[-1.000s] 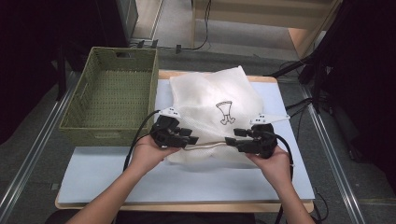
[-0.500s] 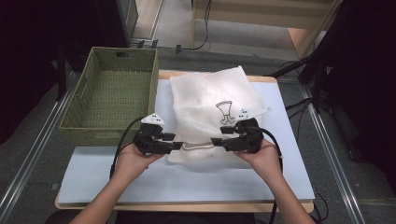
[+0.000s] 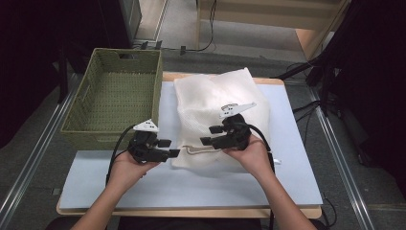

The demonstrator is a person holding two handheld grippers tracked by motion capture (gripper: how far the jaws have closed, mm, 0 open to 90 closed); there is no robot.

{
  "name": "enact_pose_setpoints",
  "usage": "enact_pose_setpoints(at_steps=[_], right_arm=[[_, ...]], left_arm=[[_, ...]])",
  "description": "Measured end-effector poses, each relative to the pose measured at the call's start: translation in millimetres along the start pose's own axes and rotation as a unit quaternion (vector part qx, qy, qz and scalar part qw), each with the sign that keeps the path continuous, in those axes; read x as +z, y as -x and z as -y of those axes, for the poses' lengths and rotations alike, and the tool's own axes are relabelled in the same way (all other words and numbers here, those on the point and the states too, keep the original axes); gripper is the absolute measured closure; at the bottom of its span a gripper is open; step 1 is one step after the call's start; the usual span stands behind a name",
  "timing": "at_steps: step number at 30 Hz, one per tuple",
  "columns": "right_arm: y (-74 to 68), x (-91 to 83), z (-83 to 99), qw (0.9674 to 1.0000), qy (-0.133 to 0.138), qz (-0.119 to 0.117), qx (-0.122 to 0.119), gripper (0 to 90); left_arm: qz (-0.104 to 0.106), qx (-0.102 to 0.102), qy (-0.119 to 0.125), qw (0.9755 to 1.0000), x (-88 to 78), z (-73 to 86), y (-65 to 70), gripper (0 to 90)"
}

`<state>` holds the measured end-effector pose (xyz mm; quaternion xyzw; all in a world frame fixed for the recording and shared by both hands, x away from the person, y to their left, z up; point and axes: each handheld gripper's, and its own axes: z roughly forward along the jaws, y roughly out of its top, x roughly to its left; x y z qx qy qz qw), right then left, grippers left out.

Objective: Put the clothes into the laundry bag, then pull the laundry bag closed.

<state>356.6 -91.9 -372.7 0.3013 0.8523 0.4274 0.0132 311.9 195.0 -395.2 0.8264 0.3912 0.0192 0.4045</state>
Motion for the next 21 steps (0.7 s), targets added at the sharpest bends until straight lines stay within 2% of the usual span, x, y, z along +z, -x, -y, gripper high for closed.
enact_pose_setpoints(at_steps=[3, 8, 13, 21], right_arm=[[-2.8, 2.0, 5.0, 1.0, 0.001, 0.0, -0.001, 44.2], [-4.1, 3.5, 10.7, 1.0, 0.007, -0.001, 0.004, 45.9], [-9.3, 9.3, 11.5, 1.0, 0.003, -0.001, -0.008, 46.8], [-10.1, 12.2, 14.5, 1.0, 0.002, -0.002, -0.004, 49.7]], left_arm=[[-0.001, 0.0, -0.006, 1.0, -0.6, 2.5, -2.8, 43.0], [-0.003, 0.0, -0.001, 1.0, -2.1, 5.4, -4.4, 41.5], [0.001, -0.007, 0.0, 1.0, -0.7, 9.3, -8.5, 40.6], [-0.011, -0.015, -0.001, 0.9998, 4.4, 14.8, -11.3, 43.3]])
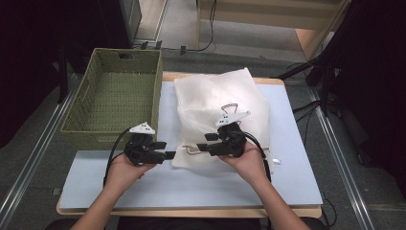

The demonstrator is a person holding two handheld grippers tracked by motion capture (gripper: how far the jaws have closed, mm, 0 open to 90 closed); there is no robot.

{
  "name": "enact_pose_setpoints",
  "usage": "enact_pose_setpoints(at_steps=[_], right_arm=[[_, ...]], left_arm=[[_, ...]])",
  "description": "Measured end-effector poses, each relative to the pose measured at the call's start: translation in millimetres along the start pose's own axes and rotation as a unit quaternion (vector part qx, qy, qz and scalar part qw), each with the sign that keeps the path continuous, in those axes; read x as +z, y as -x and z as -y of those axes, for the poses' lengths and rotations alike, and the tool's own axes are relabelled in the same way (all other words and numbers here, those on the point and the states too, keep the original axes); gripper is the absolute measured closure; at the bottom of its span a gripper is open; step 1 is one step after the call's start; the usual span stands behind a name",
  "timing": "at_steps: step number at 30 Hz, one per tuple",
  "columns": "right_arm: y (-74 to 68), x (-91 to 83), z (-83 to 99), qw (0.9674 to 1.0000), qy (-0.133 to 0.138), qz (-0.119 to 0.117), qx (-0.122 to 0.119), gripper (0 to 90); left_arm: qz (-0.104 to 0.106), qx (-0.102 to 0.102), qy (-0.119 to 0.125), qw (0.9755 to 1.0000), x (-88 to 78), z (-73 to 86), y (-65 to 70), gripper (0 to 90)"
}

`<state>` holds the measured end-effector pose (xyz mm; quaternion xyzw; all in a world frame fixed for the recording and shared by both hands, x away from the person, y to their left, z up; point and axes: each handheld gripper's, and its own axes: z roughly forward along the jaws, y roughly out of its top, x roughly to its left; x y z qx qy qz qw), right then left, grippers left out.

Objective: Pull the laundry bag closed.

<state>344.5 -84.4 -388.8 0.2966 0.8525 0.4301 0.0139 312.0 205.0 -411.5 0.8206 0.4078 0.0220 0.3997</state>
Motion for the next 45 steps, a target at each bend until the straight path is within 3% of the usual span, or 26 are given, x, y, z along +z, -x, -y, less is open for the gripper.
enact_pose_setpoints(at_steps=[8, 14, 22, 26, 31, 37, 40, 45], right_arm=[[2.1, -2.0, 1.5, 1.0, 0.003, 0.002, 0.001, 50.6], [1.7, -2.0, 2.8, 1.0, 0.003, 0.004, 0.003, 50.8], [0.4, -1.0, 4.2, 1.0, 0.001, 0.004, -0.001, 50.8], [-0.3, -0.8, 4.7, 1.0, 0.0, 0.004, 0.0, 50.6], [-1.6, -1.0, 5.2, 1.0, 0.0, 0.003, -0.001, 50.7], [-2.7, -1.4, 5.7, 1.0, 0.003, 0.005, 0.001, 51.0], [-3.5, -1.0, 5.7, 1.0, 0.003, 0.004, 0.0, 51.0], [-3.5, -4.1, 6.9, 1.0, 0.003, 0.007, -0.002, 51.0]], left_arm=[[-0.019, -0.011, -0.009, 0.9997, 15.2, 5.1, 0.7, 48.1], [-0.034, -0.003, -0.02, 0.9992, 28.1, 5.3, 3.4, 49.8], [-0.045, -0.021, -0.028, 0.9984, 43.4, 3.8, -2.0, 49.8], [-0.043, -0.019, -0.028, 0.9985, 51.5, 2.3, -1.7, 49.4], [-0.04, -0.023, -0.051, 0.9976, 63.4, 2.5, -2.0, 48.5], [-0.036, -0.023, -0.043, 0.9981, 68.5, -0.2, -1.3, 48.1], [-0.032, -0.027, -0.048, 0.998, 69.7, -3.2, -1.6, 46.6], [-0.035, -0.017, -0.049, 0.9981, 60.7, -7.4, 2.7, 46.2]])
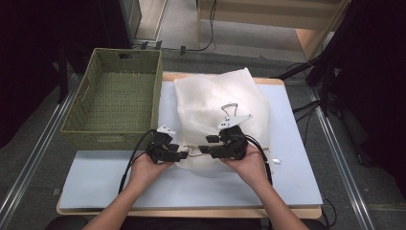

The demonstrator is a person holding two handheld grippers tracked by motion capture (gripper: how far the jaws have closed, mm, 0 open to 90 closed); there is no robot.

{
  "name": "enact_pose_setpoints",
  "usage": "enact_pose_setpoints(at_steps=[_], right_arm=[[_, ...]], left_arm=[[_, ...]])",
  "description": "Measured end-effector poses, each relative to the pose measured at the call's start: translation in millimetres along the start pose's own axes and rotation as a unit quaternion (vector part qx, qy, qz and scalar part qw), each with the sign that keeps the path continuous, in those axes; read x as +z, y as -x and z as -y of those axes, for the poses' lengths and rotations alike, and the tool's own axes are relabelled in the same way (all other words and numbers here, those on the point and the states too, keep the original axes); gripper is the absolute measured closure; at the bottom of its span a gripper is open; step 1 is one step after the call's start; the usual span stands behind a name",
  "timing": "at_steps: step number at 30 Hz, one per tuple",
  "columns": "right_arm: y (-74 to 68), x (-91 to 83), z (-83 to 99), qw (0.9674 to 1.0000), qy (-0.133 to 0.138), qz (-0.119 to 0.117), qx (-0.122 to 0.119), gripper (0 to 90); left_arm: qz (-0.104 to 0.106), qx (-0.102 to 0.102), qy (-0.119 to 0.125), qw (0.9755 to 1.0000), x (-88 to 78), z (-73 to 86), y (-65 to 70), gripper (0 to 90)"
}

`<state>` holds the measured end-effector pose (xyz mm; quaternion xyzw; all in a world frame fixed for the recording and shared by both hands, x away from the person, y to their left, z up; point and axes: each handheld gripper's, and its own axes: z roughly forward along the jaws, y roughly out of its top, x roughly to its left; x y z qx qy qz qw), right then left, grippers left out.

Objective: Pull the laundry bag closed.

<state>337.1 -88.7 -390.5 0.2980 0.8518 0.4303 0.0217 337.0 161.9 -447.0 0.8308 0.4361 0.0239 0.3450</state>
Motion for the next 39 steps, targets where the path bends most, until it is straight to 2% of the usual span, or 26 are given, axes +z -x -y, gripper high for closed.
enact_pose_setpoints(at_steps=[2, 4, 5, 6, 10, 12, 14, 20, 23, 25, 27, 30, 33, 35, 39], right_arm=[[0.9, -1.7, 0.6, 1.0, 0.002, 0.001, 0.004, 51.1], [2.1, -3.3, 1.1, 1.0, 0.005, 0.001, 0.004, 51.1], [2.4, -4.3, 1.4, 1.0, 0.004, 0.003, 0.004, 51.1], [2.7, -4.9, 1.6, 1.0, 0.004, 0.003, 0.005, 51.2], [2.7, -6.0, 2.1, 1.0, 0.005, 0.002, 0.004, 51.2], [2.4, -5.3, 2.0, 1.0, 0.004, 0.002, 0.002, 51.3], [1.2, -3.9, 1.7, 1.0, 0.005, 0.0, 0.003, 51.3], [-1.9, -0.1, 1.1, 1.0, -0.001, -0.003, -0.004, 51.4], [-3.2, 0.4, 1.1, 1.0, -0.003, -0.003, -0.005, 51.4], [-3.0, 0.1, 1.4, 1.0, -0.003, -0.004, -0.006, 51.4], [-2.8, -0.6, 1.6, 1.0, -0.003, -0.003, -0.006, 51.4], [-2.2, -0.8, 1.8, 1.0, -0.003, -0.003, -0.006, 51.4], [-2.0, -0.1, 1.9, 1.0, -0.003, -0.004, -0.006, 51.4], [-1.9, 0.0, 2.0, 1.0, -0.003, -0.004, -0.006, 51.4], [-2.6, 1.3, 1.9, 1.0, -0.005, -0.003, -0.006, 51.4]], left_arm=[[-0.005, 0.006, 0.003, 1.0, -4.6, -0.9, 2.0, 46.6], [-0.001, 0.001, 0.011, 0.9999, -9.5, -1.0, 2.5, 47.1], [-0.006, 0.0, 0.011, 0.9999, -11.2, -1.1, 2.7, 48.0], [-0.008, -0.005, 0.018, 0.9998, -12.3, -1.0, 2.3, 49.4], [-0.011, -0.028, 0.019, 0.9994, -9.9, -2.1, -3.6, 53.7], [-0.031, -0.024, 0.027, 0.9989, -5.8, -2.3, -3.2, 56.7], [-0.037, -0.021, 0.03, 0.9986, -3.1, -3.6, -3.5, 56.8], [-0.035, -0.018, 0.033, 0.9987, -2.9, -2.8, -1.8, 56.9], [-0.031, -0.01, 0.02, 0.9993, 0.2, -1.2, 2.3, 57.2], [-0.045, -0.005, 0.014, 0.9989, 4.0, 0.8, 5.1, 57.8], [-0.05, -0.013, 0.012, 0.9986, 6.3, 1.0, 4.4, 57.0], [-0.059, -0.023, 0.006, 0.998, 11.5, 2.0, 1.6, 50.6], [-0.062, -0.022, 0.01, 0.9978, 12.4, 2.6, 2.8, 49.9], [-0.056, -0.029, 0.012, 0.9979, 12.5, 2.8, 2.0, 51.3], [-0.047, -0.023, 0.011, 0.9986, 13.8, 2.9, 2.5, 61.3]])
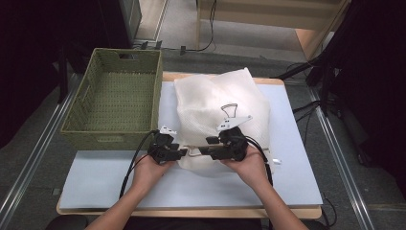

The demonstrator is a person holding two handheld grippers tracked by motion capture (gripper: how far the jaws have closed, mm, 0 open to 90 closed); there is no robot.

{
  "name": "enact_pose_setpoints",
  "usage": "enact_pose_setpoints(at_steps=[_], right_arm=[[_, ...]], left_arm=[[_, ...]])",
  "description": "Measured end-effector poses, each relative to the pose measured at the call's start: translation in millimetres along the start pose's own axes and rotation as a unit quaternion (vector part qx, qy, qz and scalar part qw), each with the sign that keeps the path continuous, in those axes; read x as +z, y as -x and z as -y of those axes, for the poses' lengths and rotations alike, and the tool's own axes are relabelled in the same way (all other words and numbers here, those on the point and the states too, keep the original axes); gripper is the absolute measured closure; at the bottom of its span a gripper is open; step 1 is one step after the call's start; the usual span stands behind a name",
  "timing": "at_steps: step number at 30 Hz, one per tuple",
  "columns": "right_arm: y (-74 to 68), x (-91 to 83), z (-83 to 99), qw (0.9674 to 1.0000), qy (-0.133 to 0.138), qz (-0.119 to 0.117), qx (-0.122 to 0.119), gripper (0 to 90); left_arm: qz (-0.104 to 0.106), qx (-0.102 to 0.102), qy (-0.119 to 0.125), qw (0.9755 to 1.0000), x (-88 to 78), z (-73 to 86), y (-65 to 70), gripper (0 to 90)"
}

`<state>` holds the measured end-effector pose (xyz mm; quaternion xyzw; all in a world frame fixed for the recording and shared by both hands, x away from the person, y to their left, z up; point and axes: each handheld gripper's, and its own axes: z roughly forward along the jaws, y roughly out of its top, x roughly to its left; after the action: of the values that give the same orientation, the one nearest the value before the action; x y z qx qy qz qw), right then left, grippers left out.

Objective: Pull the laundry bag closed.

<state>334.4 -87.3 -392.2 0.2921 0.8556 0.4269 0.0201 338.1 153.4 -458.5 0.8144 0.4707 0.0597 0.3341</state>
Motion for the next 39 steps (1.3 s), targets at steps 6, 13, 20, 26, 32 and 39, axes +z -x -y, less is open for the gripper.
enact_pose_setpoints(at_steps=[6, 13, 20, 26, 32, 39], right_arm=[[-1.4, 3.2, -0.1, 1.0, -0.003, -0.004, 0.002, 51.8], [-0.8, 3.7, -0.4, 0.9999, -0.001, -0.011, 0.012, 53.8], [-7.5, 6.1, -4.1, 0.9997, 0.003, -0.022, 0.011, 58.9], [-9.9, 12.9, -6.2, 0.9991, -0.005, -0.031, 0.027, 66.9], [-7.3, 20.4, -5.9, 0.9978, -0.016, -0.038, 0.052, 70.6], [-4.9, 29.2, -5.6, 0.9971, -0.027, -0.034, 0.062, 70.8]], left_arm=[[0.036, -0.007, -0.017, 0.9992, -0.6, -0.3, -4.6, 83.8], [0.044, -0.008, 0.035, 0.9984, -27.6, -4.0, -1.3, 87.0], [0.043, 0.007, 0.078, 0.996, -52.5, -6.0, 5.7, 87.3], [0.037, 0.02, 0.082, 0.9958, -54.8, -3.6, 12.9, 87.2], [0.035, 0.022, 0.078, 0.9961, -52.1, -0.8, 14.4, 87.0], [0.027, 0.032, 0.069, 0.9967, -47.2, 2.9, 18.0, 86.7]])
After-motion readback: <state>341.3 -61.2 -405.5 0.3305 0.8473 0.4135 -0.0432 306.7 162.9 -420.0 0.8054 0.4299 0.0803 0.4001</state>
